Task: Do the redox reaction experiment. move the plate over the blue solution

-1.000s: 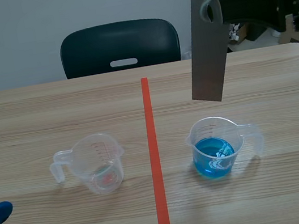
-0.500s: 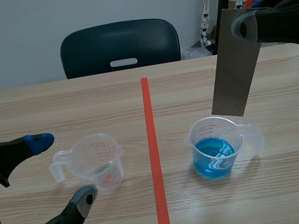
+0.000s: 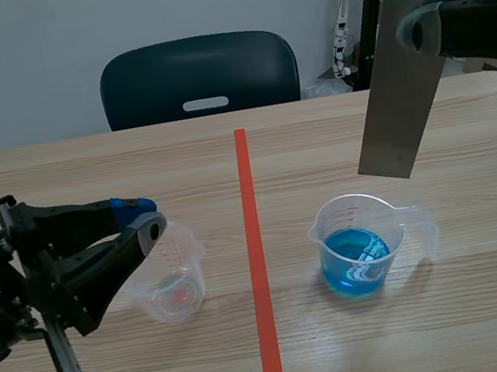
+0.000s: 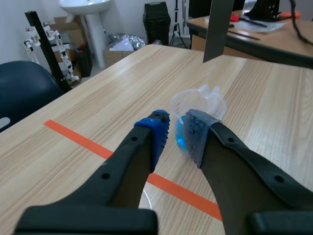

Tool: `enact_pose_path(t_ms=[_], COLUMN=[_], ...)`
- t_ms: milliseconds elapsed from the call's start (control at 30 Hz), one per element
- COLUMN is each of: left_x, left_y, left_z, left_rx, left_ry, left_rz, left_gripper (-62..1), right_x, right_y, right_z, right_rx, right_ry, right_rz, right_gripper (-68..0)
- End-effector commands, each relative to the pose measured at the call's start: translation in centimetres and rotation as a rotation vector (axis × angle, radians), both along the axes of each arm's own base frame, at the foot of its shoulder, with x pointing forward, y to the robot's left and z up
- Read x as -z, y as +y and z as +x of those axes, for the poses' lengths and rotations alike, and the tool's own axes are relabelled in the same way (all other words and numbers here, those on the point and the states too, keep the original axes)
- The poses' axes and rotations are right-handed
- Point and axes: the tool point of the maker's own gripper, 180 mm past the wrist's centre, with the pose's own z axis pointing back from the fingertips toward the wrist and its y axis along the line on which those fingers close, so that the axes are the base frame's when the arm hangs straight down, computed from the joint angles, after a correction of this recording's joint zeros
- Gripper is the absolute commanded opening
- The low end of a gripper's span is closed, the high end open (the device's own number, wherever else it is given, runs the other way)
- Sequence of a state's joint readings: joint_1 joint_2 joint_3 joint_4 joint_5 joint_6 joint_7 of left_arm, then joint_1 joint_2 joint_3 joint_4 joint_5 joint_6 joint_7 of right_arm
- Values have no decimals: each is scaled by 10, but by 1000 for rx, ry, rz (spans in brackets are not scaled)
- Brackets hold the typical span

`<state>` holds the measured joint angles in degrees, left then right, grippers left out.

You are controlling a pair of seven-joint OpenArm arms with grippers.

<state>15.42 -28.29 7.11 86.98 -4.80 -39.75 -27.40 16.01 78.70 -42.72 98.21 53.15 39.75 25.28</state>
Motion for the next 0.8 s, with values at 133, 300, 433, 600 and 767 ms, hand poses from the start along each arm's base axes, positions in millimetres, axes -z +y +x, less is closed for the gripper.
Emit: enact_pose_path(t_ms=[133, 300, 433, 600, 767], left_x=[-8, -3, -2, -6, -7], left_y=[-23, -48, -65, -75, -81], left_z=[7, 11, 9, 8, 9], left_rx=[14, 55, 94, 106, 93], left_ry=[-29, -7, 0, -2, -13], left_rz=[-27, 7, 13, -9, -12], left_gripper=[-554, -567, -567, -567, -567], right_x=[-3, 2, -3, -6, -6], right_y=[10, 15, 15, 15, 14], right_z=[3, 4, 6, 9, 11], right_rx=[-9, -9, -2, 9, 15], right_ry=[-5, 5, 10, -4, -9], right_rz=[24, 20, 44, 40, 39], right_gripper=[-669, -669, -669, -669, -669])
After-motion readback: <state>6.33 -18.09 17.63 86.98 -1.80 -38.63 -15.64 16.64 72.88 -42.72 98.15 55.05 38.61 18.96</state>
